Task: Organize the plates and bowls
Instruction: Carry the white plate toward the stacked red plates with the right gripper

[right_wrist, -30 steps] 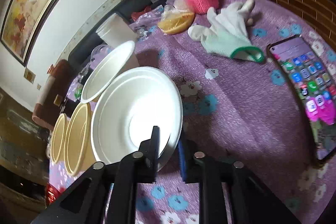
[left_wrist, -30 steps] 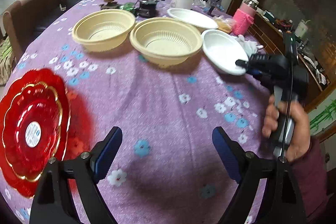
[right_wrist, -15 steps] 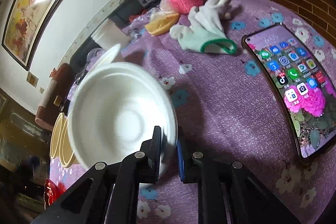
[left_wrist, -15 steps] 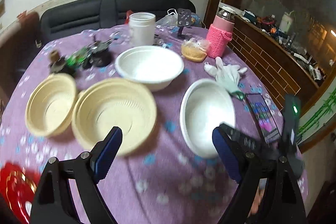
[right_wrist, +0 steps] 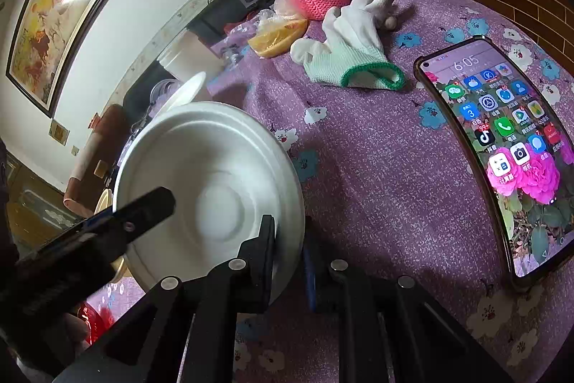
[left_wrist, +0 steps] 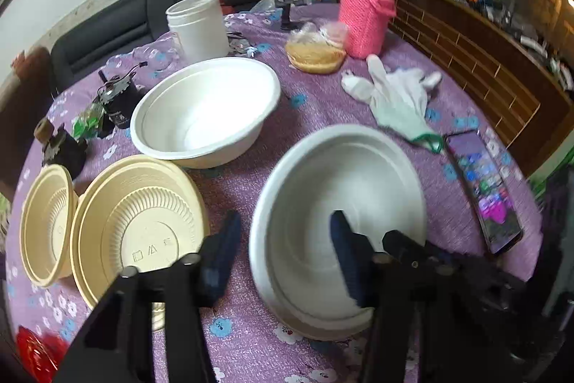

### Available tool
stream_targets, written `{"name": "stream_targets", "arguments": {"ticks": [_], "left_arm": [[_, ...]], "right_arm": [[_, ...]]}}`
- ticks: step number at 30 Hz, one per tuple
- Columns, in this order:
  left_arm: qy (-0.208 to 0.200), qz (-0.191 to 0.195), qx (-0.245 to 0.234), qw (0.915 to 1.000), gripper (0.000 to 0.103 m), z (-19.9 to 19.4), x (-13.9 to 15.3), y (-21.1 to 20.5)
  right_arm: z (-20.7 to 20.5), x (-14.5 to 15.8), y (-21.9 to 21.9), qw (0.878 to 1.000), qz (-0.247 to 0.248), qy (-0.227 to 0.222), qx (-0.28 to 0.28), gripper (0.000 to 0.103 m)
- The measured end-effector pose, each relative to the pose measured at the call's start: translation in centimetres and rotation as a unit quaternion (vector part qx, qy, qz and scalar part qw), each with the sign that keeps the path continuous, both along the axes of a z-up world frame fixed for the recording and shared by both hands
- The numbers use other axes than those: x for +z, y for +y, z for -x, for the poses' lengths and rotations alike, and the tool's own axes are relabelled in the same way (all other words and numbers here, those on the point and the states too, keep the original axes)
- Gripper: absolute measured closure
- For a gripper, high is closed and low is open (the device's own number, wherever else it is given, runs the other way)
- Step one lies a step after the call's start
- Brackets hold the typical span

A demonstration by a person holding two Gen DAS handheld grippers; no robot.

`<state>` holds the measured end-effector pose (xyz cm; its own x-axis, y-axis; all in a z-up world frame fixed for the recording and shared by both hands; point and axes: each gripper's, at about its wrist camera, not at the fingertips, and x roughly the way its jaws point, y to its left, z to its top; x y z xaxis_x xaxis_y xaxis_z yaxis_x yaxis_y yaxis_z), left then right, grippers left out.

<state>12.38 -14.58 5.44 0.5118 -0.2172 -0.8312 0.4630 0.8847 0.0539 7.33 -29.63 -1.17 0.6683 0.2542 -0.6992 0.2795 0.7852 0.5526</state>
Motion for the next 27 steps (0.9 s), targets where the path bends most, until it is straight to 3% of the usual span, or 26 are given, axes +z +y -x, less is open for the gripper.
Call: {"name": "stream_targets", "arguments": {"ticks": [3,7,16,27], "left_arm": [[-0.011,-0.011,-0.001,0.9999,0.074,0.2,0.0,-0.2],[-0.01,0.005,0.011,0.9999,0.088,0.1,0.4,0.7],[-0.05,0.01,0.015,0.9986,0.088,2.7,2.2,2.1],[-0.069,0.024,0.056,0.9957,0.088,6.0,3.6,6.4]], "right_arm": [[0.1,0.0,0.0,1.0,-0.002,0.001,-0.002,0.088],[0.6,0.2,-0.2,1.0,0.004,-0.002,-0.014,0.088],[2.7,4.2,1.6,0.992,0.103,-0.075,-0.025,0.088],[4.0,5.9,4.5,0.985,0.116,-0.128,0.027,0.088]]}}
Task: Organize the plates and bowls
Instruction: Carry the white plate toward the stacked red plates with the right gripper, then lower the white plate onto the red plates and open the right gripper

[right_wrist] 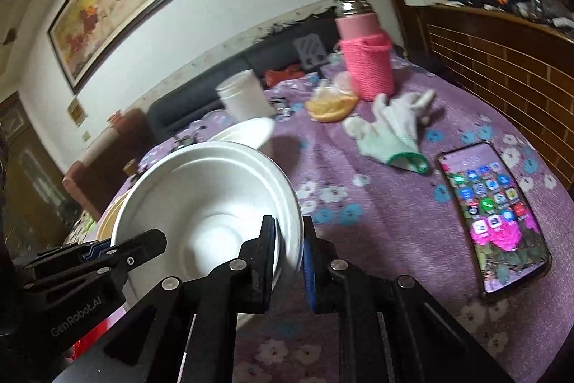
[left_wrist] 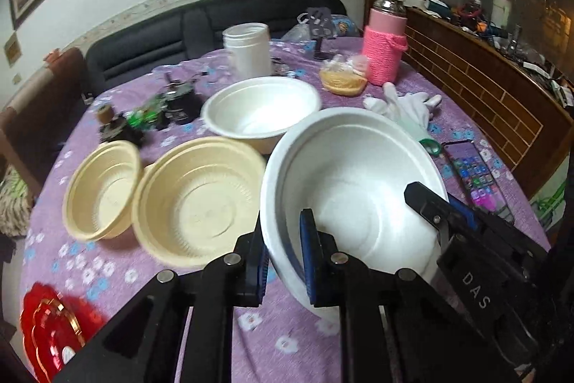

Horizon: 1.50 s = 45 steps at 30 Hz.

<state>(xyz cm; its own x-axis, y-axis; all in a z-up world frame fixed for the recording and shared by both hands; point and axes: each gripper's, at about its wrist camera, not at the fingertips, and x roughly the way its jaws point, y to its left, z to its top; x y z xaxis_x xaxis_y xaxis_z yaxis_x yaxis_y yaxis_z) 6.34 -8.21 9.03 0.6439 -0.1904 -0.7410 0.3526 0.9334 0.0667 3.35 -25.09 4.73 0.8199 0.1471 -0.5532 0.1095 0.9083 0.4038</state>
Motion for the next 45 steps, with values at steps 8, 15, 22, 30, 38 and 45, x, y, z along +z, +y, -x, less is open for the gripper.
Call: {"name": "stream_targets", "arguments": {"ticks": [8,15,22,30,38,45], "left_arm": [[-0.095,-0.06,0.054,0.9922,0.087,5.3,1.4,4.3],[-0.135,-0.079,0.092,0.9833,0.087,8.4,2.5,8.5],[-0.182,-0.111,0.145,0.9662,0.084,10.6,2.6,13.1],[-0.213,-0.166,0.218,0.9377,0.083,11.2,2.2,18.9],[-0.127,-0.068,0.242,0.9595,0.083,9.0,1.7,26.9],[-0.054,-0.018,0.267,0.962,0.083,7.5,-0.6,31.3]], "right_arm": [[1.0,0.8,4.5,0.995,-0.015,-0.02,0.092,0.088],[2.9,2.0,9.2,0.992,-0.004,-0.025,0.128,0.087],[3.3,3.7,14.9,0.984,0.018,-0.026,0.173,0.087],[2.0,3.8,23.0,0.97,0.035,-0.016,0.241,0.084],[-0.3,3.0,29.2,0.96,0.066,0.015,0.273,0.084],[-2.1,0.5,33.6,0.946,0.093,0.066,0.302,0.084]]}}
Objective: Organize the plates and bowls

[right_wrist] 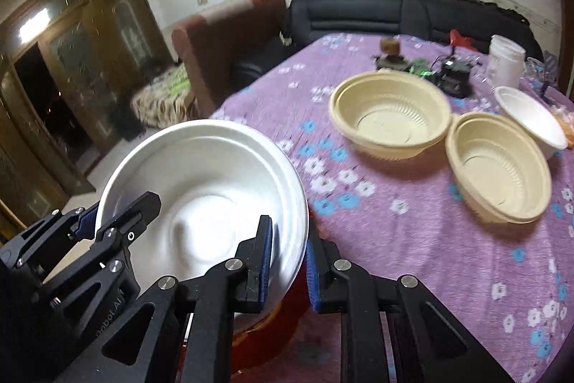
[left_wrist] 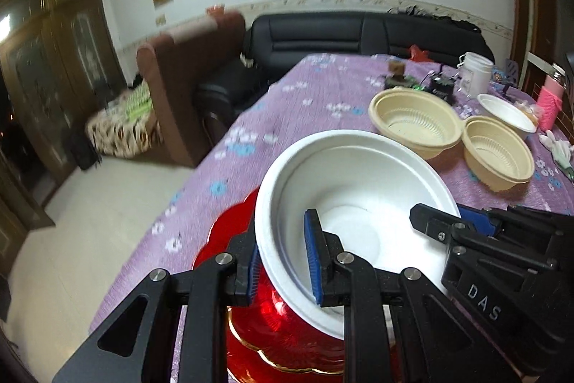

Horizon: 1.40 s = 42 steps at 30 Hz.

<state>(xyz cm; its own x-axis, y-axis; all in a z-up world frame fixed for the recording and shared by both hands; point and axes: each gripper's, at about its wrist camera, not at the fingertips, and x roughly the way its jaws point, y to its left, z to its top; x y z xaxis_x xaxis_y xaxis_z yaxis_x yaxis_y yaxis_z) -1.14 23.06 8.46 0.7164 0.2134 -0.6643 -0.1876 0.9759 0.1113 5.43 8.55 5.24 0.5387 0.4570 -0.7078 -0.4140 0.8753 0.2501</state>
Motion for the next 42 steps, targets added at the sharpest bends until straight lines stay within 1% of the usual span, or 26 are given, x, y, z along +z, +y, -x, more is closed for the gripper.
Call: {"name": "stream_targets", "arguments": {"ticks": [2,4,5,6,7,8,11,12,13,18,21,22,23,24,25,28,32,38,42], "left_arm": [[0.01,0.01,0.006,0.9999,0.083,0.0,-0.5,0.5],[0.019,0.024,0.007,0.9995,0.076,0.0,-0.9,1.0],[0.027,0.039,0.007,0.9989,0.074,-0.1,-1.1,1.4],[0.032,0.052,0.006,0.9981,0.067,0.0,-1.2,1.6],[0.036,0.068,0.004,0.997,0.058,0.1,-1.3,1.9],[0.036,0.077,0.004,0.9964,0.053,0.2,-1.3,2.3],[0.025,0.088,0.012,0.9957,0.042,0.5,-0.9,2.9],[0.022,0.095,0.015,0.9951,0.031,0.7,-0.6,3.3],[0.016,0.1,0.018,0.9946,0.024,0.9,-0.4,3.6],[-0.004,0.117,0.031,0.9927,0.024,1.7,0.3,4.8],[-0.011,0.121,0.035,0.992,0.024,2.1,0.7,5.1],[-0.014,0.123,0.038,0.9916,0.024,2.3,0.7,5.2],[-0.014,0.124,0.039,0.9914,0.024,2.4,0.8,5.3],[-0.016,0.126,0.042,0.991,0.023,2.5,0.9,5.4],[-0.017,0.128,0.043,0.9907,0.023,2.7,1.0,5.4],[-0.021,0.129,0.041,0.9906,0.023,3.1,1.3,5.2],[-0.028,0.125,0.031,0.9912,0.023,3.7,2.0,4.2],[-0.036,0.11,0.0,0.9932,0.023,4.4,2.9,1.3],[-0.034,0.099,-0.02,0.9943,0.023,4.7,3.1,-1.0]], "right_arm": [[-0.3,-0.7,0.8,1.0,0.007,0.012,0.005,0.084],[-0.4,-1.2,1.4,1.0,0.011,0.021,0.009,0.084],[-0.7,-1.5,1.6,1.0,0.012,0.026,0.011,0.084],[-0.8,-1.9,1.7,0.999,0.013,0.033,0.014,0.084],[-0.9,-2.1,1.8,0.999,0.013,0.037,0.016,0.084],[-1.0,-2.2,2.0,0.999,0.015,0.041,0.019,0.084],[-0.7,-2.6,2.5,0.998,0.021,0.046,0.025,0.085],[-0.8,-2.7,2.5,0.998,0.023,0.047,0.027,0.085],[-0.8,-2.8,2.6,0.998,0.025,0.048,0.028,0.085],[-0.4,-3.0,3.0,0.998,0.03,0.041,0.029,0.083],[-0.1,-2.9,3.3,0.999,0.032,0.033,0.026,0.071],[0.2,-2.6,3.3,0.999,0.03,0.026,0.026,0.064],[0.5,-2.2,3.2,0.999,0.027,0.016,0.025,0.06],[0.9,-1.8,3.2,0.999,0.026,0.007,0.023,0.051],[1.3,-1.3,3.1,0.999,0.025,-0.007,0.02,0.045],[2.4,0.2,2.6,0.999,0.033,-0.04,0.01,0.039],[3.5,1.5,1.7,0.996,0.057,-0.07,-0.009,0.033],[5.1,1.9,-1.0,0.992,0.079,-0.088,-0.045,0.032],[6.2,2.0,-3.0,0.987,0.1,-0.104,-0.075,0.031]]}}
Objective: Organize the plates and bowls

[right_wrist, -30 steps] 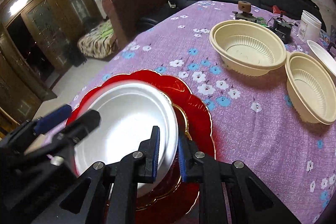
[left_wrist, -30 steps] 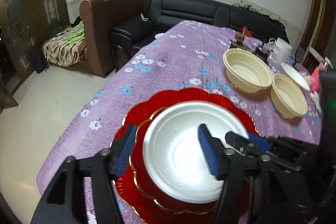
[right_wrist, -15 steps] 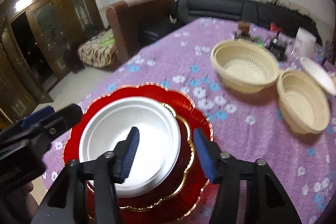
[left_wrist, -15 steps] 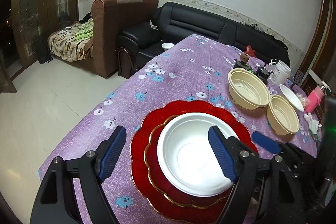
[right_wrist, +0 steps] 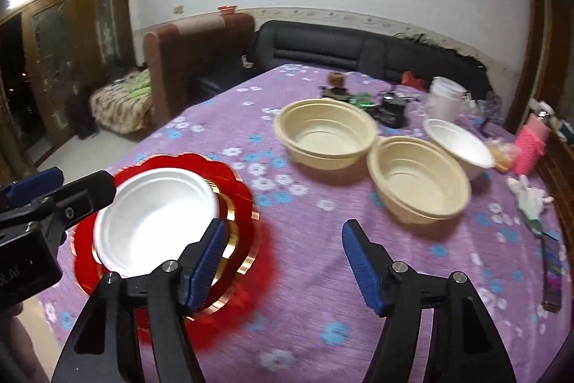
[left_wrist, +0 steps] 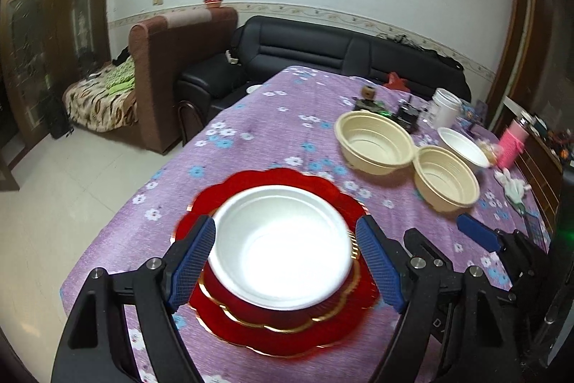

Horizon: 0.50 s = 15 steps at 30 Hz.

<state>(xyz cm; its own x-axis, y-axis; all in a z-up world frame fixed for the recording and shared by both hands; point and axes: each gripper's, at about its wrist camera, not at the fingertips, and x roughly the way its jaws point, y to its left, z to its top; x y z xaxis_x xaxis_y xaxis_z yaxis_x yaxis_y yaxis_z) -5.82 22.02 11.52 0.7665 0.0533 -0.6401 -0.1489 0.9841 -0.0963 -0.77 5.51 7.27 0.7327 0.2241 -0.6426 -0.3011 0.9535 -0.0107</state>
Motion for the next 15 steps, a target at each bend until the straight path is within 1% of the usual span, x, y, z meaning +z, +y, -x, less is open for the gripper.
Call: {"name": "stream_targets", "arguments": {"ticks": [10,15], "left_arm": [[0.001,-0.038,-0.051,0.998,0.023,0.4,0.3,-6.1],[0.004,-0.05,-0.067,0.9965,0.023,0.1,0.3,-8.2]], "right_arm": [[1.0,0.7,-4.4,0.999,0.016,-0.016,-0.044,0.03],[1.4,1.0,-6.4,0.998,0.015,-0.024,-0.057,0.03]]}}
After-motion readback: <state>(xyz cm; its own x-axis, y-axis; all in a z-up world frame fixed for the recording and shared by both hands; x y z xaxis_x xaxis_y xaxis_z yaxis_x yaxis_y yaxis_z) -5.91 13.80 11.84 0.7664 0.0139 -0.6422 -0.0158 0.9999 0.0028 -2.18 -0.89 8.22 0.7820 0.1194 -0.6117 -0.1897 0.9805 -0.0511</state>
